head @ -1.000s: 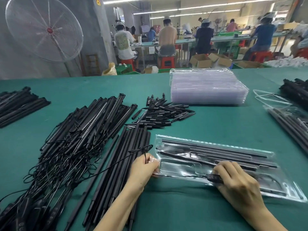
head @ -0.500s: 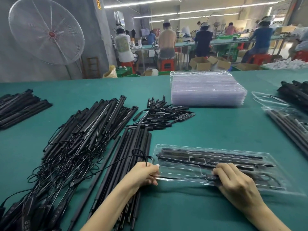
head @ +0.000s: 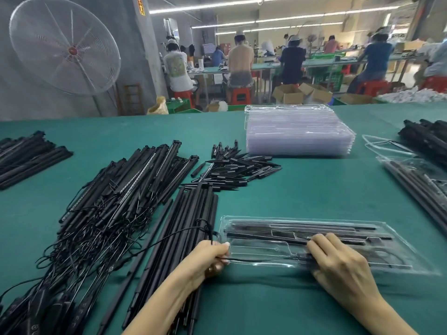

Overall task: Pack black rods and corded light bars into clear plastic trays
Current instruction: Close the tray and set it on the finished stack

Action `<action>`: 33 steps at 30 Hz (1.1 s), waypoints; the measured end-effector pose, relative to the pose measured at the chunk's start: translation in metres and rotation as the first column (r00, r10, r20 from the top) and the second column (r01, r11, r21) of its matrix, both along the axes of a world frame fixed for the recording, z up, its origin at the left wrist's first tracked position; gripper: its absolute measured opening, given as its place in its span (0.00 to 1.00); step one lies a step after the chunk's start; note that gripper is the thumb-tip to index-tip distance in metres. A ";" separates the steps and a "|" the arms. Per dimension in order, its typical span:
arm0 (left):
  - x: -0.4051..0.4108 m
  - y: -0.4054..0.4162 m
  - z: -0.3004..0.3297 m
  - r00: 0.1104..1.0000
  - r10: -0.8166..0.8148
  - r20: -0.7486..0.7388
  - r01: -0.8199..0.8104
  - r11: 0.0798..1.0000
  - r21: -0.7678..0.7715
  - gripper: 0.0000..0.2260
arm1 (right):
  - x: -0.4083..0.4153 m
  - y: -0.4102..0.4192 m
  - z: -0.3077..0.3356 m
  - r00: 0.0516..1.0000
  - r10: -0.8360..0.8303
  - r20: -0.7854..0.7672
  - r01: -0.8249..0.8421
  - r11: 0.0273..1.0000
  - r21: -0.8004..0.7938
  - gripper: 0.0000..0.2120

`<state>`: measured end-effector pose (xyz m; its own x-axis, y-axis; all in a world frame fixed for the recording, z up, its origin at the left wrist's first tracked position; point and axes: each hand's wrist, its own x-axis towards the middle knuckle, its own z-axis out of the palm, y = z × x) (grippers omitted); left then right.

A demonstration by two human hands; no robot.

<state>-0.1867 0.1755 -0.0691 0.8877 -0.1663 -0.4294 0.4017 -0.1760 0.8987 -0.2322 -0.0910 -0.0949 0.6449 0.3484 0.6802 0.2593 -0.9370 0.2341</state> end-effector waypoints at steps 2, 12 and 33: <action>0.001 0.004 0.006 0.992 0.033 -0.119 -0.050 0.988 -0.146 0.12 | -0.001 0.004 0.006 0.999 -0.008 -0.045 0.008 1.000 0.013 0.17; 0.004 0.009 0.012 0.968 0.062 -0.244 -0.142 0.934 -0.328 0.25 | 0.018 0.117 0.036 0.967 0.163 -0.193 -0.175 0.984 -0.042 0.23; -0.024 0.009 0.037 0.796 -0.174 0.579 -0.449 0.471 0.759 0.14 | 0.030 0.166 0.003 0.988 0.030 -0.152 -0.063 0.974 -0.217 0.25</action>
